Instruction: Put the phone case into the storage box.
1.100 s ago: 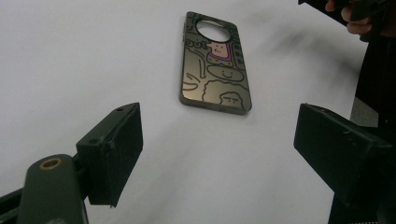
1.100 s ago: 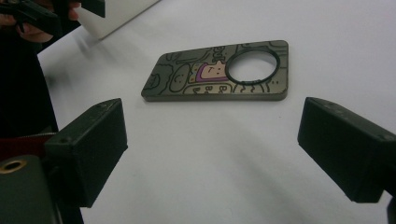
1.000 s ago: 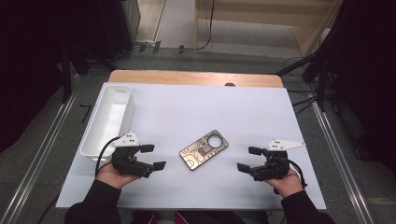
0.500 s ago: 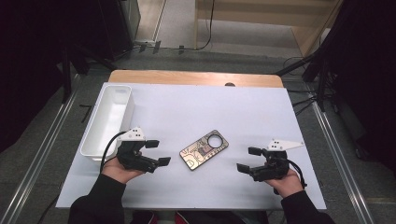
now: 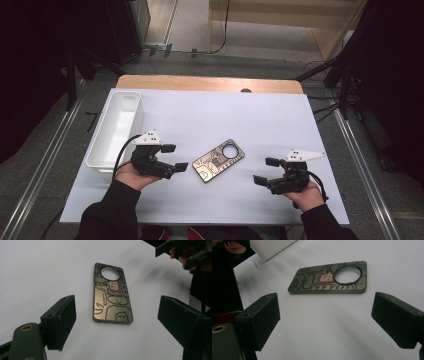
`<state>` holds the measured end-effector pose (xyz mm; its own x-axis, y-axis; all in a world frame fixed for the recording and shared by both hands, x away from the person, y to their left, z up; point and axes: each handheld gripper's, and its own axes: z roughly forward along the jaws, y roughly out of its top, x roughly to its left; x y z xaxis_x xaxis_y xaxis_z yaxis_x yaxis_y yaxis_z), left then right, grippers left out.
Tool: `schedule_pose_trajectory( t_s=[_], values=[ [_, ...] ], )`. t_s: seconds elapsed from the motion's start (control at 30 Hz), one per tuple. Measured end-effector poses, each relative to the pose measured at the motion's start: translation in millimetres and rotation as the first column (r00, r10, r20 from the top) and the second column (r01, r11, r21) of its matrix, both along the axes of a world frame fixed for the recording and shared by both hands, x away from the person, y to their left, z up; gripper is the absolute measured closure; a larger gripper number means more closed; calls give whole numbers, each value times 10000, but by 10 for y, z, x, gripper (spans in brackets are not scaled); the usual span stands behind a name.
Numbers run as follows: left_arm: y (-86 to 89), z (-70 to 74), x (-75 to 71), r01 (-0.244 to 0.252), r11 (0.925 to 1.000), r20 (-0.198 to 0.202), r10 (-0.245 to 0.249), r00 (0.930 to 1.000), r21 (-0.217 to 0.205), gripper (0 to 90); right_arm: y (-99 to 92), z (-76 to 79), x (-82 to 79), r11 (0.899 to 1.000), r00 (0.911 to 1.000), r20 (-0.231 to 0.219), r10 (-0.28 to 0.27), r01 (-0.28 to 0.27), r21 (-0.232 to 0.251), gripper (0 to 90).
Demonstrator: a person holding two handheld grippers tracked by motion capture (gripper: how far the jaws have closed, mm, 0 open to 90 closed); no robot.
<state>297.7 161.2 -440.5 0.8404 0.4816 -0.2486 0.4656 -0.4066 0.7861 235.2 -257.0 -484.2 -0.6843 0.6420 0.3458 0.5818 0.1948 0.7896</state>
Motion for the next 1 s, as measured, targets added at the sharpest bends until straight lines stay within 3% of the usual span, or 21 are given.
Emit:
schedule_pose_trajectory(
  t_s=[1.0],
  values=[
    [-582,-11,216,686,9976,233,-688,9974,89,151,1,-9,4,10000,10000,21,-27,27,-90,72]
  ],
)
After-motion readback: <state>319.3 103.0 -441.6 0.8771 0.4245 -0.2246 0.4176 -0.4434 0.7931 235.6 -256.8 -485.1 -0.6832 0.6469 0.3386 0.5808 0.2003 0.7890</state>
